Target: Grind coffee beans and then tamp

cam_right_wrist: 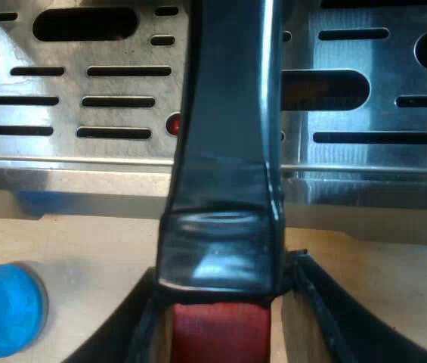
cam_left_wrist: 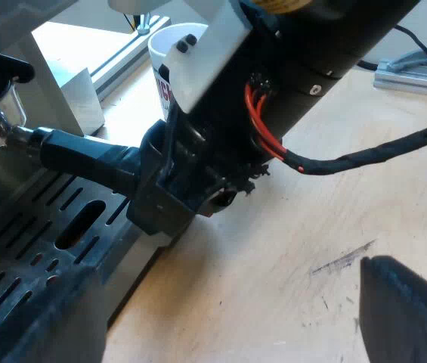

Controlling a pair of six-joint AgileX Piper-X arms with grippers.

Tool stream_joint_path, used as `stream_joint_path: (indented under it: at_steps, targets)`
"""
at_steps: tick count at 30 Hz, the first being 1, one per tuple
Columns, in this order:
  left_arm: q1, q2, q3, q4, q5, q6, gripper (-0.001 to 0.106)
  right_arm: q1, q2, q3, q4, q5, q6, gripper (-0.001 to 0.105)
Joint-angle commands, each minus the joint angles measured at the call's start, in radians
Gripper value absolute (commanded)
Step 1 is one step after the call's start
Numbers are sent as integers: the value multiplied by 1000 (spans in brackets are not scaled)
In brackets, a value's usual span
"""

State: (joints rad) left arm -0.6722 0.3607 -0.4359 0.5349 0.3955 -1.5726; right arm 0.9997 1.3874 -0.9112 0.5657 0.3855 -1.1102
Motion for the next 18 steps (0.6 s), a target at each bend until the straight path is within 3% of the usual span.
stream_joint_path:
  at_steps: [1,4,6,9,18]
  targets:
    - [-3,-2,-3,-17,-3,2,71,1,-4,-2,0,-51,-16,31]
    - [-3,-2,-3,-17,-3,2,71,1,-4,-2,0,-51,-16,26]
    - [-3,-2,-3,-17,-3,2,71,1,-4,-2,0,-51,-16,12]
    - [-3,-2,-3,-15,-3,2,71,3,-4,-2,0,-51,-16,0]
    - [-3,-2,-3,9,-3,2,71,4,-4,-2,-8,-51,-16,0]
